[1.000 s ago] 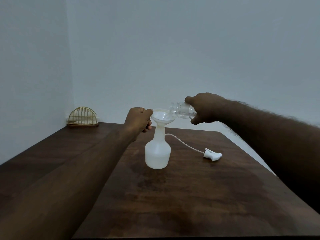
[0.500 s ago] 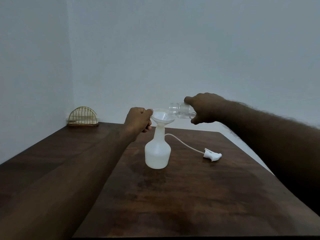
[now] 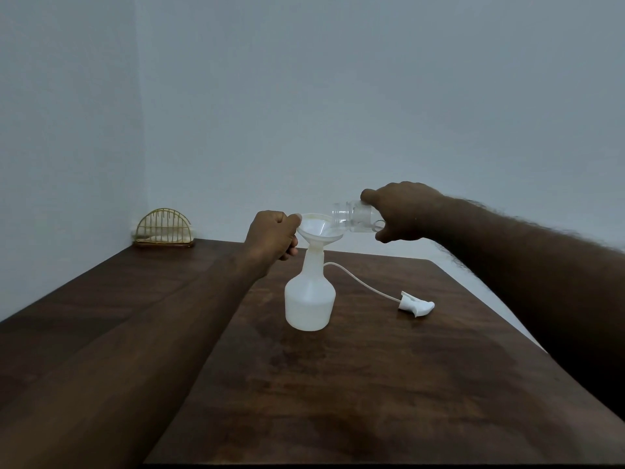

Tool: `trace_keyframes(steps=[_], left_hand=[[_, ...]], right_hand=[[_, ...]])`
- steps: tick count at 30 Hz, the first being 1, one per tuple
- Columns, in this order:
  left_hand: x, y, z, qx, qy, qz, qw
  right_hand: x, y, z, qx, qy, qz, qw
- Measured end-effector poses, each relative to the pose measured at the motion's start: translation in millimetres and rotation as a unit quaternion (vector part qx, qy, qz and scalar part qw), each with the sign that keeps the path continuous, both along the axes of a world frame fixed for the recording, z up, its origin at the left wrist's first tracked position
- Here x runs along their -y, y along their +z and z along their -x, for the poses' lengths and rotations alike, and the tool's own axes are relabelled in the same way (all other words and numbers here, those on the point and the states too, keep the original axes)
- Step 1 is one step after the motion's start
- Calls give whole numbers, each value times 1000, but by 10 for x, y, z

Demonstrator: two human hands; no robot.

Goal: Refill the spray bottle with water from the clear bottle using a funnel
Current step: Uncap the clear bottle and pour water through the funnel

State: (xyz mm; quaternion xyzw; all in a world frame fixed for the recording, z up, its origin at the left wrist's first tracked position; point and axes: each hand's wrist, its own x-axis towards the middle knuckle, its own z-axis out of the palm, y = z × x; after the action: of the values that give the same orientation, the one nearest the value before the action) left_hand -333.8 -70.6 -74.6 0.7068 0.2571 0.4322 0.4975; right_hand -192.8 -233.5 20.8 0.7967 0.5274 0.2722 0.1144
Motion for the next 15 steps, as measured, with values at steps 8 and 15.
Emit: trace_keyframes(steps=[8, 15], left_hand=[[19, -8, -1, -1, 1, -4, 1000], [41, -17, 3, -5, 7, -3, 1000]], right_hand=[[-36, -10, -62, 14, 11, 6, 1000], [-63, -2, -101, 49, 38, 15, 998]])
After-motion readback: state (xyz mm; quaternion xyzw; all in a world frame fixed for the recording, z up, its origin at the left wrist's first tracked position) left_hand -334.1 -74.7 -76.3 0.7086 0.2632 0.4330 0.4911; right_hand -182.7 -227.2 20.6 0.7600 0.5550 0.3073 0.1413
